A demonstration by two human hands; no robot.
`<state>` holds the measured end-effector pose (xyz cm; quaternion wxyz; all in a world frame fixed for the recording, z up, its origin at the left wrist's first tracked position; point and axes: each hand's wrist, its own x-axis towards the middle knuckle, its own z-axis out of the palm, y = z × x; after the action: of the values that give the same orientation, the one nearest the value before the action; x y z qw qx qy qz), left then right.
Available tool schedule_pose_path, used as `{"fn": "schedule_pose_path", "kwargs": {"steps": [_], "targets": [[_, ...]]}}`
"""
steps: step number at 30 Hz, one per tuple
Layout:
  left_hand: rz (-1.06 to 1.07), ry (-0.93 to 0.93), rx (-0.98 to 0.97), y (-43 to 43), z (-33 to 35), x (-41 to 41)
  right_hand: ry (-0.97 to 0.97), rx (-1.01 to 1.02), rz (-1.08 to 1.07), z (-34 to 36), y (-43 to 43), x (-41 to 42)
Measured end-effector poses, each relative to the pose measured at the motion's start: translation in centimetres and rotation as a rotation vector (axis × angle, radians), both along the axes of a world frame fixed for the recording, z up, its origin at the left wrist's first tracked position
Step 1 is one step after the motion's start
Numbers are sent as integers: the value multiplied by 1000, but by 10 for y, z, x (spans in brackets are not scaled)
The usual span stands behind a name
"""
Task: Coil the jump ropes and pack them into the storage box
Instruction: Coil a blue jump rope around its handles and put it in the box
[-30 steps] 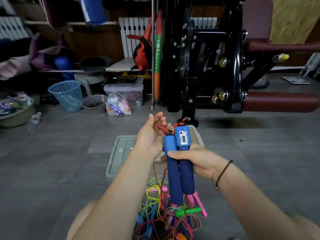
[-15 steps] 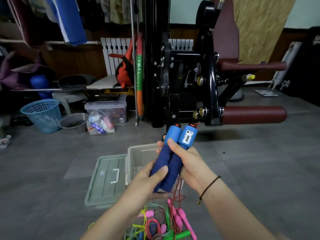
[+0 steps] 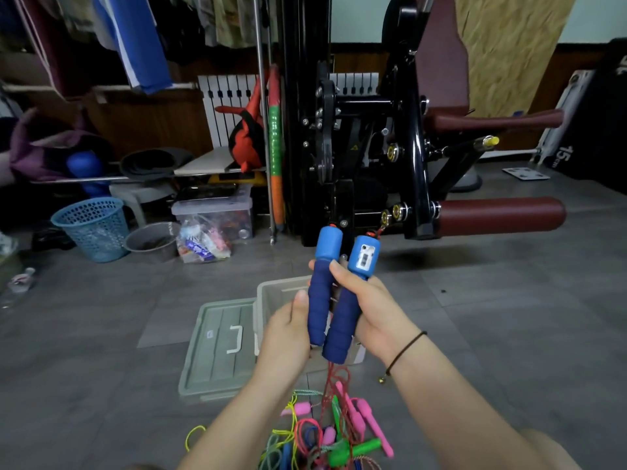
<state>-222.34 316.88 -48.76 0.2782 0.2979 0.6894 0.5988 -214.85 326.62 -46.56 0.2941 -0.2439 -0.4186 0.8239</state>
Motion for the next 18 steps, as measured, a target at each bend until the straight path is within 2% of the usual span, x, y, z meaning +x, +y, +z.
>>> {"fn": "schedule_pose_path", "kwargs": {"steps": [3, 7, 11, 14, 18], "targets": [[28, -25, 45, 5, -2, 1, 6, -97, 70, 1, -2, 6], [33, -115, 71, 9, 1, 0, 78, -95, 48, 3, -2, 11], [35, 38, 102, 10, -4, -2, 146, -86, -34, 5, 2, 11], [-49, 110, 60, 9, -9, -1, 99, -24, -42, 4, 2, 10], [-108, 76, 139, 7, -9, -2, 110, -38, -33, 6, 5, 13]]}}
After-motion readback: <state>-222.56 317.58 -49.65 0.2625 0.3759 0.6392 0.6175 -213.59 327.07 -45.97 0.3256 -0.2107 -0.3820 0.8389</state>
